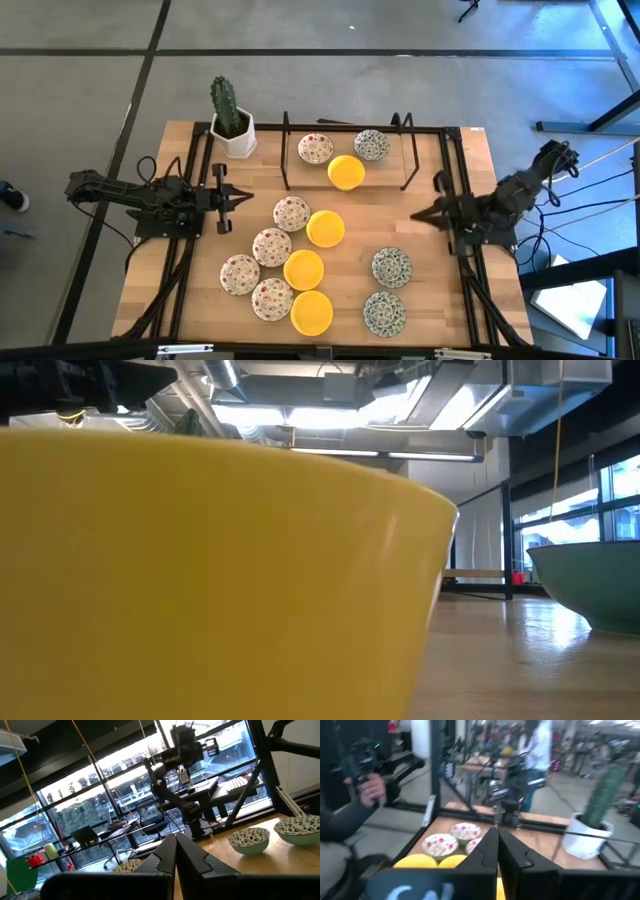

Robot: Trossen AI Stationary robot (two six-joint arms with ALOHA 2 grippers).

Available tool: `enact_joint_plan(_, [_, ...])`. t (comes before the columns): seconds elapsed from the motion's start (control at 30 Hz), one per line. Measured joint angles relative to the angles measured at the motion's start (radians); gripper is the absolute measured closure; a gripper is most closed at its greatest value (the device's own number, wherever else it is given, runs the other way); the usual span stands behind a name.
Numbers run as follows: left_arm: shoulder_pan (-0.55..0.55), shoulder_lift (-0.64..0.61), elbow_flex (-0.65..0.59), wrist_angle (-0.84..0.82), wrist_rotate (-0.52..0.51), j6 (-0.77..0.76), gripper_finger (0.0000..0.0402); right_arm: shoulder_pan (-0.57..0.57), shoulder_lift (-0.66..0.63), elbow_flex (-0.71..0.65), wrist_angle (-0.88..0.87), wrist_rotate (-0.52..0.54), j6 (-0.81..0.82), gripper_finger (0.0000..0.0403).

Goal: Pick & Place Mini bowls
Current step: Stack the green patterned bowl on the green patterned bowl on the shelf

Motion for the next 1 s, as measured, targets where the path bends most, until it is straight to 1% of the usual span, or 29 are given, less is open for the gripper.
enact_joint_plan(0.13, [0.0, 0.0, 0.0, 0.008, 0.0, 0.001, 0.0394, -0.03, -0.124, -0.101, 0.022, -0.023, 0.018, 0.0399])
enact_joint_plan(0.23, [0.0, 0.0, 0.0, 0.014, 0.0, 0.001, 0.0394, -0.041, -0.193, -0.168, 0.046, -0.044, 0.03, 0.0395])
enact_joint_plan(0.37, [0.0, 0.0, 0.0, 0.016, 0.0, -0.005, 0.0397, -0.041, -0.252, -0.267, 0.085, -0.05, 0.03, 0.0394])
enact_joint_plan(0.43, [0.0, 0.0, 0.0, 0.016, 0.0, -0.045, 0.0398, -0.041, -0.276, -0.303, 0.097, -0.049, 0.03, 0.0394])
enact_joint_plan(0.57, [0.0, 0.0, 0.0, 0.025, 0.0, -0.103, 0.0399, -0.041, -0.324, -0.353, 0.129, -0.048, -0.012, 0.0394])
enact_joint_plan(0.7, [0.0, 0.0, 0.0, 0.035, 0.0, -0.105, 0.0396, -0.05, -0.383, -0.387, 0.173, -0.02, -0.054, 0.0394])
enact_joint_plan(1.0, [0.0, 0.0, 0.0, 0.033, 0.0, -0.108, 0.0399, -0.075, -0.516, -0.454, 0.18, -0.02, -0.182, 0.0393])
